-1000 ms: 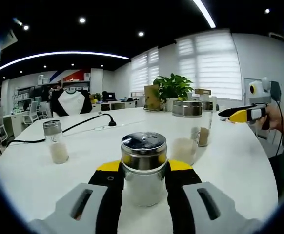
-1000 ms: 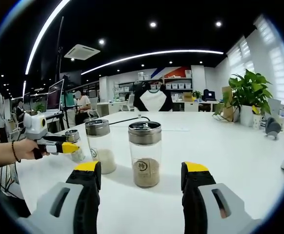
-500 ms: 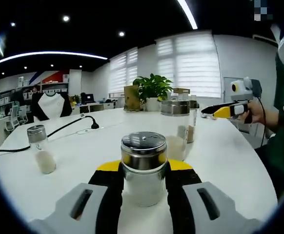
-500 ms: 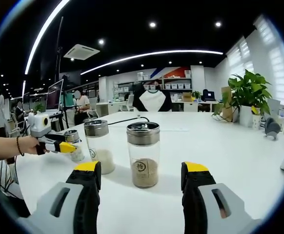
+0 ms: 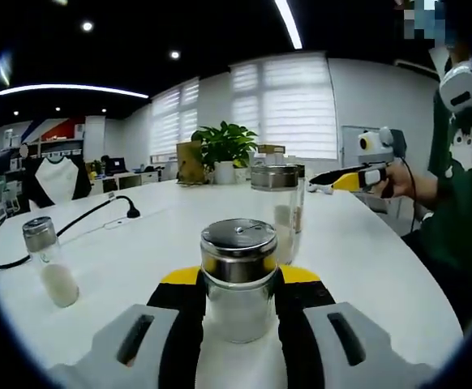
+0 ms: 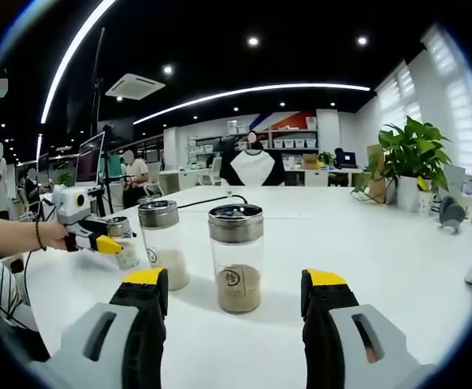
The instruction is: Rotate the seasoning bottle until the label or dispensing opening points toward the visible target arrow and the bottle remains upright within the marked orientation range
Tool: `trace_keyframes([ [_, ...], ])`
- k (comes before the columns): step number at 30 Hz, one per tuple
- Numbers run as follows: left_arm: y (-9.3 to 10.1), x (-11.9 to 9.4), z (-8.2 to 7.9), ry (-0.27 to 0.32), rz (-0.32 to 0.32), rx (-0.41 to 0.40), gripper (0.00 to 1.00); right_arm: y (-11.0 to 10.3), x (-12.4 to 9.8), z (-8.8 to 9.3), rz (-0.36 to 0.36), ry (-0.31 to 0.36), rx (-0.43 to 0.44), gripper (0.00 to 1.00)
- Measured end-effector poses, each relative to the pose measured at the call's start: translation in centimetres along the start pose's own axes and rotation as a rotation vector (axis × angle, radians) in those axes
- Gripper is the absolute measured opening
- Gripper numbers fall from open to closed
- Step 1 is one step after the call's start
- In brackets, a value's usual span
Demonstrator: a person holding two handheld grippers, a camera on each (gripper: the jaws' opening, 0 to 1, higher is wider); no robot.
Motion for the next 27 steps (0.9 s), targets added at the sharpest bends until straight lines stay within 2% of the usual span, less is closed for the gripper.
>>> trace_keyframes([
  [6,0.1,0.1,-0.1,-0.013,0.051,0.011,0.35,0.1,0.0,-0.1,0.004,0.000,-0.001,0.67],
  [15,0.3,0.1,-0.1,-0.017,0.068,0.016,0.35,0.2,0.0,0.0,0.005,-0.003,0.000,0.67],
  [17,0.3,0.1,-0.3,0.000,0.061,0.008,0.37,0.3,0.0,0.0,0.006,-0.003,0.000,0.67],
  [18,0.3,-0.1,-0.8,0.028,0.056,-0.006,0.40,0.3,0.0,0.0,0.006,-0.004,0.001,0.67],
  [19,0.1,-0.2,-0.9,0.030,0.040,-0.004,0.43,0.3,0.0,0.0,0.007,-0.005,0.002,0.67],
  [24,-0.1,-1.0,-0.9,-0.008,-0.027,0.007,0.52,0.3,0.0,0.0,0.006,-0.005,0.005,0.67],
  [27,0.2,-1.4,-0.7,-0.016,-0.080,-0.027,0.56,0.2,0.0,-0.1,0.004,-0.002,0.003,0.67],
])
Point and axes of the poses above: the point that each gripper's makers call its tool centre point, and the gripper's own axes: x roughly forward along the fingers, y roughly to its right, z roughly out of its underside, the point moved 3 cm from there along -x, roughly backward along the fingers, and after that the axes turned 3 degrees about -x, right-handed, at the moved point
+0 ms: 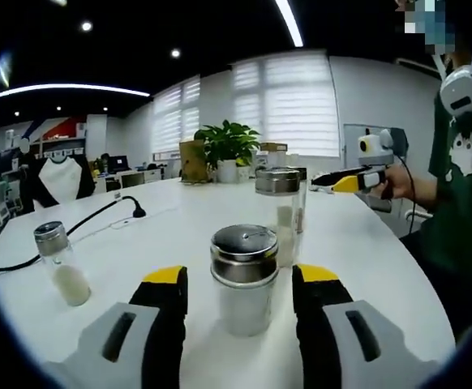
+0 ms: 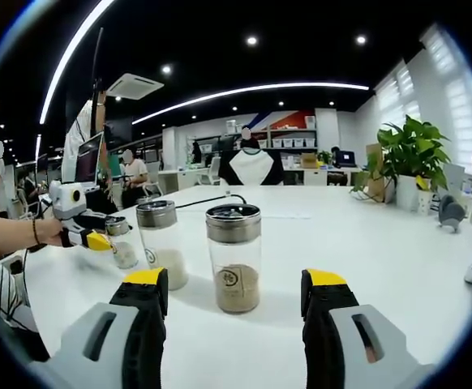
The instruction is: Rotate the seasoning bottle until the label or dispensing opening points toward the visible target arrow and the bottle remains upright within the marked orientation range
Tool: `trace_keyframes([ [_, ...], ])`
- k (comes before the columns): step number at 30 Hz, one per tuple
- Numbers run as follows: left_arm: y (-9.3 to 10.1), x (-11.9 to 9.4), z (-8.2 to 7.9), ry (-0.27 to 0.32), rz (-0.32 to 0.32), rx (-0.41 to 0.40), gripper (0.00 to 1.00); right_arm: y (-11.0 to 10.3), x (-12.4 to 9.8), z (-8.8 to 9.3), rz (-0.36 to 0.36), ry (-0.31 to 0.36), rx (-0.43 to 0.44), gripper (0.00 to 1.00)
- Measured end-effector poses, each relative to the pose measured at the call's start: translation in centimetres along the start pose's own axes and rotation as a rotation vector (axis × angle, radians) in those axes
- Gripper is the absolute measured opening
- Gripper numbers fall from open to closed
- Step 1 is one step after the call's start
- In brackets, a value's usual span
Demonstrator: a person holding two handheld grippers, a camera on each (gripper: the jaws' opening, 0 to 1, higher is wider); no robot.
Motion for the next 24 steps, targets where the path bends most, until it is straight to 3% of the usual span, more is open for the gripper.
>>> trace_keyframes([
  [4,-0.6,-0.8,-0.2,0.048,-0.123,-0.050,0.60,-0.1,0.0,-0.1,-0.003,0.001,-0.001,0.67],
  [12,0.0,-1.7,0.0,0.080,-0.285,-0.117,0.66,-0.1,0.0,-0.1,-0.001,0.002,-0.001,0.67],
  [14,0.4,-1.7,0.3,0.057,-0.287,-0.133,0.65,-0.2,0.0,-0.1,-0.002,0.002,0.000,0.67],
  [19,1.5,-1.3,0.3,0.070,-0.323,-0.167,0.63,-0.3,0.3,0.0,-0.012,0.000,0.012,0.67],
  [21,1.6,-1.5,0.5,0.044,-0.396,-0.186,0.63,-0.3,0.3,-0.1,-0.009,0.001,0.008,0.67],
  [24,1.8,-1.7,0.4,0.033,-0.492,-0.149,0.60,-0.3,0.3,-0.1,-0.010,0.005,0.011,0.67],
])
Point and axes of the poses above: the point that each gripper's makers call its tool centre point, and the gripper's own axes: x roughly forward along the fingers, y roughly to its right, z roughly out of its underside, the point moved 3 cm from there along -x, roughly backward along the fingers, and after that the axes turned 3 degrees about -x, right-handed, at the moved point
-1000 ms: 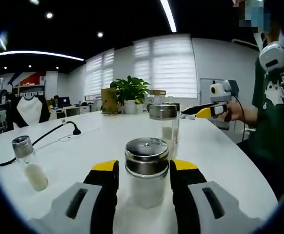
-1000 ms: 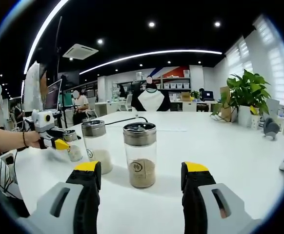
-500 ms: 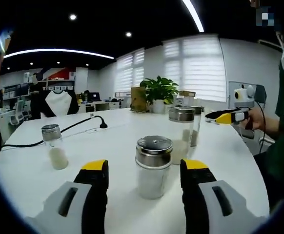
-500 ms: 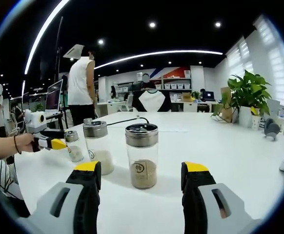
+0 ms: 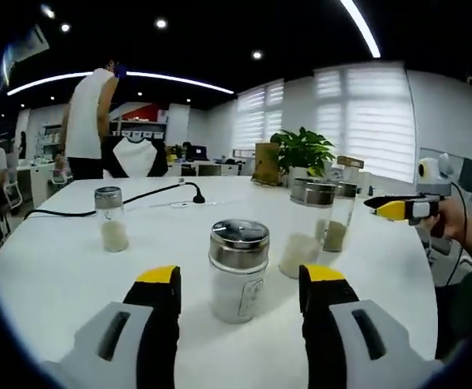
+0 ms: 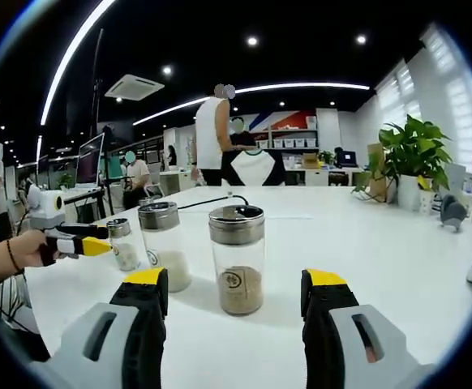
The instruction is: Rotate the seasoning bottle until the label or dispensing opening points toward the visible target arrow and the bottle remains upright within the marked orientation range
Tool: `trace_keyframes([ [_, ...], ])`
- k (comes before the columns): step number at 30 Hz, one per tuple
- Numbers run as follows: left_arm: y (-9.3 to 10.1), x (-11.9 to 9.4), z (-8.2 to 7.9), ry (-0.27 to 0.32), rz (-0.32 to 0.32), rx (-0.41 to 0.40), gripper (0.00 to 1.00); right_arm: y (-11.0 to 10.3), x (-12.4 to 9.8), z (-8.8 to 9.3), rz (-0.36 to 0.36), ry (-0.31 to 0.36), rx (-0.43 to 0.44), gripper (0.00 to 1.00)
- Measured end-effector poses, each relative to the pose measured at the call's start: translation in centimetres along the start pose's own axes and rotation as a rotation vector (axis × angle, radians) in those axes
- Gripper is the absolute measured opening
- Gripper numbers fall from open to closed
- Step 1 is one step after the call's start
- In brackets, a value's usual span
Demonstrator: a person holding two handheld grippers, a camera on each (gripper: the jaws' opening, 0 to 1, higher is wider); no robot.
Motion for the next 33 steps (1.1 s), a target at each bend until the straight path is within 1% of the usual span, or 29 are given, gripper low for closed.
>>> trace_keyframes([
  [2,0.3,0.0,-0.2,0.015,-0.019,-0.012,0.60,0.0,0.0,0.1,0.000,-0.002,0.002,0.67],
  [3,0.2,-0.1,-0.3,0.013,-0.058,-0.014,0.60,0.0,0.0,0.1,0.001,-0.003,0.000,0.67],
  [5,0.3,0.0,-0.4,0.017,-0.079,-0.007,0.60,0.0,0.0,0.1,0.000,-0.002,0.002,0.67],
  [9,0.2,0.3,-0.2,0.029,-0.150,-0.064,0.59,-0.1,0.0,0.1,-0.003,0.000,0.004,0.67],
  [11,0.2,0.5,0.2,0.017,-0.189,-0.063,0.60,-0.2,0.0,0.1,-0.005,0.001,0.005,0.67],
  [12,0.2,0.6,0.2,0.023,-0.218,-0.076,0.60,-0.2,-0.1,0.1,-0.005,0.002,0.005,0.67],
  [13,0.4,0.7,0.2,0.025,-0.230,-0.084,0.60,-0.2,-0.1,0.1,-0.006,0.002,0.004,0.67],
  [14,0.7,0.9,0.1,0.033,-0.236,-0.071,0.61,-0.2,-0.1,0.1,-0.006,0.002,0.005,0.67],
  [16,0.7,1.0,-0.1,0.042,-0.266,-0.050,0.60,-0.2,-0.2,0.1,-0.005,0.003,0.007,0.67],
  [17,0.9,1.2,-0.2,0.044,-0.273,-0.053,0.60,-0.2,-0.3,0.1,-0.004,0.004,0.007,0.67],
  [19,0.5,1.3,0.0,0.042,-0.310,-0.080,0.57,-0.2,-0.3,0.1,-0.003,0.004,0.009,0.67],
  [21,0.5,1.7,0.0,0.046,-0.321,-0.099,0.55,-0.2,-0.3,0.1,-0.003,0.005,0.011,0.67],
  [26,1.1,2.7,0.1,0.036,-0.328,-0.058,0.55,0.0,-0.4,0.2,-0.003,0.005,0.014,0.67],
  [30,1.1,3.1,0.2,0.026,-0.342,-0.046,0.49,0.2,-0.5,0.2,-0.001,0.006,0.015,0.67],
  [33,1.0,3.3,0.4,0.015,-0.352,-0.044,0.48,0.3,-0.5,0.3,0.000,0.004,0.018,0.67],
])
Point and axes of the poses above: the point that each gripper's makers call its tool centre point, and the gripper's own axes: x roughly forward along the fingers, y roughly to its right, z roughly out of its underside, the point moved 3 cm from there along -x, roughly backward along the fingers, and after that the axes turned 3 degrees about -x, right-handed, at the moved point
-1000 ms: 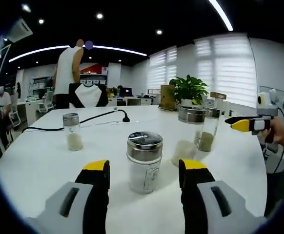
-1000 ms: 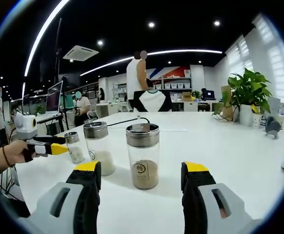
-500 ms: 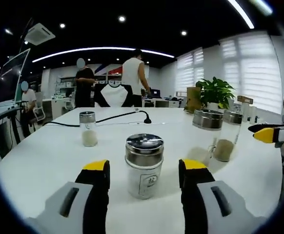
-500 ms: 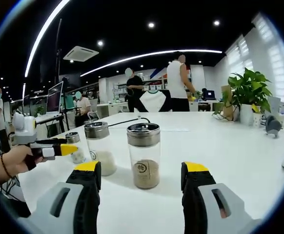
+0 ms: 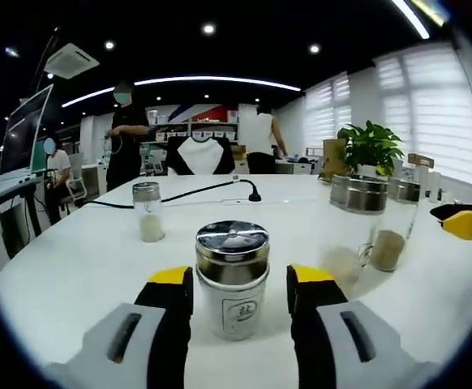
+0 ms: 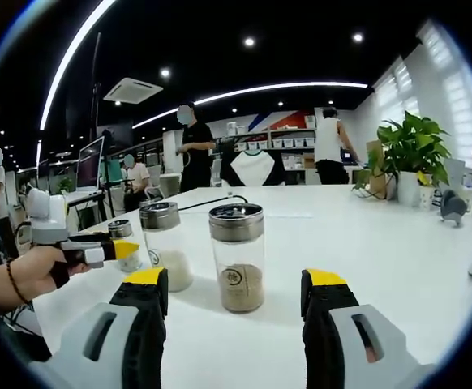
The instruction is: Rotate the seasoning bottle until the label or dispensing opening points toward the visible target arrow and the bottle remains upright within the marked orientation range
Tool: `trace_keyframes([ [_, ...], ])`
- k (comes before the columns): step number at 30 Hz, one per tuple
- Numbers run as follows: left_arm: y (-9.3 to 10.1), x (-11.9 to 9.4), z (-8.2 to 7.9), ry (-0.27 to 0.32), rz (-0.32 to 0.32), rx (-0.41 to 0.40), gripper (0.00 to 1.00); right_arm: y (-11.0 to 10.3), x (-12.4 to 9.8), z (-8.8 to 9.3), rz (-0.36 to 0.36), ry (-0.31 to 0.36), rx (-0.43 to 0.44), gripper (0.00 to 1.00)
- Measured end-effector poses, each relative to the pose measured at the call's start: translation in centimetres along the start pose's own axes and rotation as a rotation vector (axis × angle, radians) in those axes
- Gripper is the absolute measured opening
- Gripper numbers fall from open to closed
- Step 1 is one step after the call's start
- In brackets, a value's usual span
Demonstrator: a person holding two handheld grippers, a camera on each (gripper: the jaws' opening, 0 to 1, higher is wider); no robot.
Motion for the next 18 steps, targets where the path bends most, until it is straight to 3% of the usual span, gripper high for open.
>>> trace_keyframes([
  [5,-0.50,0.12,0.20,-0.013,-0.028,0.019,0.36,0.07,0.04,0.09,0.001,-0.002,0.001,0.67],
  [18,-0.45,0.36,0.29,-0.009,-0.001,0.020,0.35,0.08,0.15,0.25,-0.001,-0.004,0.004,0.67],
])
Point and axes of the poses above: the point that each gripper's makers call its tool centre point, and the gripper's own axes: x roughly forward along the fingers, y roughly to its right, z roughly out of its underside, the point moved 3 cm from there along -x, roughly backward along the fingers, and after that the axes turned 3 degrees about -x, right-handed, at the moved point
